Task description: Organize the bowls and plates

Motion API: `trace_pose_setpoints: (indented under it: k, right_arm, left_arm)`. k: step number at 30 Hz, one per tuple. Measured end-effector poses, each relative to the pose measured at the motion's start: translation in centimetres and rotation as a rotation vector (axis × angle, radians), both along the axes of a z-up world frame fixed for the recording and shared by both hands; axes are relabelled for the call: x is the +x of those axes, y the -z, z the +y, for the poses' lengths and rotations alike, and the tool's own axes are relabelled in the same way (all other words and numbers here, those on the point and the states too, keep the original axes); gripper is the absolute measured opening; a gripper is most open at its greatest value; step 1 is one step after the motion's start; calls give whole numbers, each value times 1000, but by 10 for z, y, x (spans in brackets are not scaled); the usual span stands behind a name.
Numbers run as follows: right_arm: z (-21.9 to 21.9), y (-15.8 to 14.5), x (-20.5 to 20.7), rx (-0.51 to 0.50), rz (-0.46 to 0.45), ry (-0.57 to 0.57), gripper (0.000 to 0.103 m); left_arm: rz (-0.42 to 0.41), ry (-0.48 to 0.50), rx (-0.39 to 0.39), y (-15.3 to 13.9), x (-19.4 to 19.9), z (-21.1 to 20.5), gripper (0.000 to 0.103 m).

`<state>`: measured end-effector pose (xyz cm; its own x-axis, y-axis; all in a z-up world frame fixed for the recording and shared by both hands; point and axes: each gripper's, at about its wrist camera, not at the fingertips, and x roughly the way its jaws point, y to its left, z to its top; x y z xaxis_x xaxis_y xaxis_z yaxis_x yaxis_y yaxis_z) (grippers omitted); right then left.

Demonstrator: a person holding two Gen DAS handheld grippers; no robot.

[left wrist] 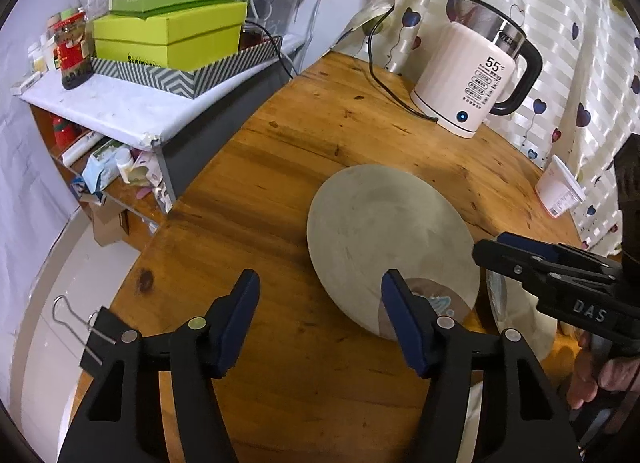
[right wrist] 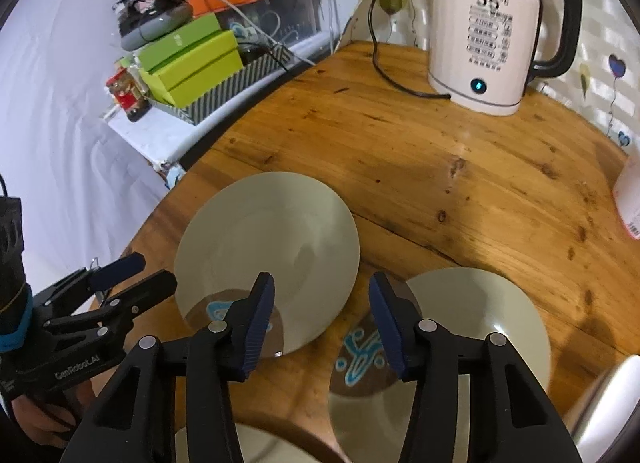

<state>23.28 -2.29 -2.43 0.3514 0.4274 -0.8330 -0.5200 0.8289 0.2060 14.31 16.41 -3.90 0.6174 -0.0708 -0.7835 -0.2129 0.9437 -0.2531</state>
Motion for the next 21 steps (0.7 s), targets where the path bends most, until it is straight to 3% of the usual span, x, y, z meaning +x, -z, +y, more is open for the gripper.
trace_pose_setpoints:
  k: [10,16,21]
  right_arm:
    - [7,18,26,10,62,9,37]
    - [9,29,33,9,92,13,27]
    - [9,31,36,16,97,19,27]
  left_arm:
    - [28,-4,-39,13,15,3,50]
    - [33,3,-39,17,21,3,48]
    - [26,16,-33,17,24,1,44]
